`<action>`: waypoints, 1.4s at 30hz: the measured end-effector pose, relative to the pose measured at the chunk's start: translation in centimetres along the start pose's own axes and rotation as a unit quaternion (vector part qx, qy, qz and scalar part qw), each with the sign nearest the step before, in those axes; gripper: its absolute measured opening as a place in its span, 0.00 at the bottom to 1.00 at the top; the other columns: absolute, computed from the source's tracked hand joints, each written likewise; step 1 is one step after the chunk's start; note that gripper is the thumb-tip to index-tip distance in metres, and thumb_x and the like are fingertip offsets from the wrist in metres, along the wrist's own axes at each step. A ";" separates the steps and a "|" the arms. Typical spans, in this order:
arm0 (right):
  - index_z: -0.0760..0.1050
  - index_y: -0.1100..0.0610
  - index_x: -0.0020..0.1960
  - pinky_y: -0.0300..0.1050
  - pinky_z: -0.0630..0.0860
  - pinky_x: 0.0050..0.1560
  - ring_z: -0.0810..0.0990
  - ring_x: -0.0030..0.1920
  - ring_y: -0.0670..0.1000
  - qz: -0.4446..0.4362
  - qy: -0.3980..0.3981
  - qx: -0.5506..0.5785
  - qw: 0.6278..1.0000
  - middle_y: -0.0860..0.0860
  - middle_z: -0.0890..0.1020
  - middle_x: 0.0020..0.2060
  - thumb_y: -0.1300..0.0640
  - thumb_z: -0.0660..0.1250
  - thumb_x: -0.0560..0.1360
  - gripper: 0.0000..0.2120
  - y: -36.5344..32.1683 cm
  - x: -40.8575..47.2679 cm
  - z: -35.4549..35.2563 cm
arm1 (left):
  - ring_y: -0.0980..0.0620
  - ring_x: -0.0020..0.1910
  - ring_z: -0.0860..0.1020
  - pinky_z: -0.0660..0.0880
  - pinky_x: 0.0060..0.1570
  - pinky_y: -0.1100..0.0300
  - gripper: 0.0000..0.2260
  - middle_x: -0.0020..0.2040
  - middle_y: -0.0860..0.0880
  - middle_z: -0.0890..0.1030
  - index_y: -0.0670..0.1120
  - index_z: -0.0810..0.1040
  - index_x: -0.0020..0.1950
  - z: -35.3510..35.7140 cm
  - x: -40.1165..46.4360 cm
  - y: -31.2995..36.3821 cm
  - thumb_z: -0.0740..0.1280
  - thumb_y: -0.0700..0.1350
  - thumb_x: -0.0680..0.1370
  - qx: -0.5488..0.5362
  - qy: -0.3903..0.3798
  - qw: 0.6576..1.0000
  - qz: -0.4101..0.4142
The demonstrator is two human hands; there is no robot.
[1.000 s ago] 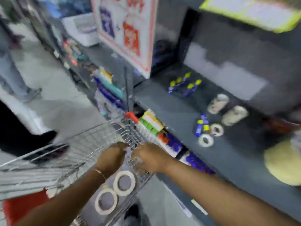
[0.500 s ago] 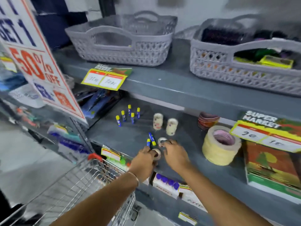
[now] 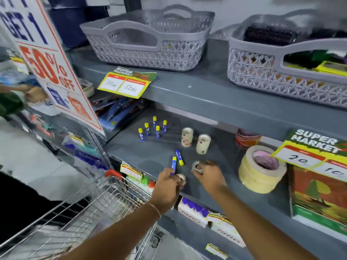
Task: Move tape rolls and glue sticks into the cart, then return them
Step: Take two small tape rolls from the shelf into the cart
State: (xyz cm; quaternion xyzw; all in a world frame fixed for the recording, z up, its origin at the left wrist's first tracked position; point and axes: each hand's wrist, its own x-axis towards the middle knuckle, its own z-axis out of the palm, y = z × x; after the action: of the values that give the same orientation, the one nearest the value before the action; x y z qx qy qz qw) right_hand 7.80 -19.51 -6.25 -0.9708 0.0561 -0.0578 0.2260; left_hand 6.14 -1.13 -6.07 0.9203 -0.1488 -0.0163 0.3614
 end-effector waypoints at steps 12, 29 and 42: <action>0.70 0.44 0.52 0.43 0.73 0.49 0.76 0.50 0.48 -0.165 -0.065 0.186 0.966 0.47 0.81 0.46 0.55 0.76 0.63 0.22 -13.8 -1.1 4.3 | 0.46 0.52 0.78 0.74 0.54 0.55 0.09 0.55 0.47 0.80 0.49 0.78 0.50 -9.7 -7.1 -11.6 0.67 0.52 0.74 0.063 0.124 0.989 -0.051; 0.68 0.51 0.57 0.51 0.76 0.44 0.78 0.48 0.55 -0.351 -0.442 0.036 0.824 0.53 0.78 0.49 0.59 0.73 0.69 0.21 -27.6 -6.5 34.1 | 0.41 0.61 0.74 0.70 0.62 0.53 0.23 0.61 0.40 0.76 0.41 0.76 0.63 -6.8 -24.6 -36.6 0.74 0.46 0.69 -0.040 0.148 0.875 -0.459; 0.71 0.56 0.68 0.52 0.77 0.57 0.78 0.58 0.58 -0.335 -0.452 -0.124 0.817 0.57 0.78 0.60 0.58 0.72 0.70 0.27 -22.5 -7.1 47.1 | 0.39 0.56 0.76 0.75 0.56 0.49 0.23 0.60 0.40 0.75 0.40 0.74 0.62 4.6 -22.6 -44.3 0.72 0.45 0.69 -0.095 0.090 0.866 -0.482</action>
State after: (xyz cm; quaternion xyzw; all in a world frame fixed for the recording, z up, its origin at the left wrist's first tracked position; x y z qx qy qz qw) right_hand 9.14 21.89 -38.78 -0.8664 -0.3745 0.3228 0.0699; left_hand -4.51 33.07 -40.92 0.8360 0.3490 -0.1193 0.4064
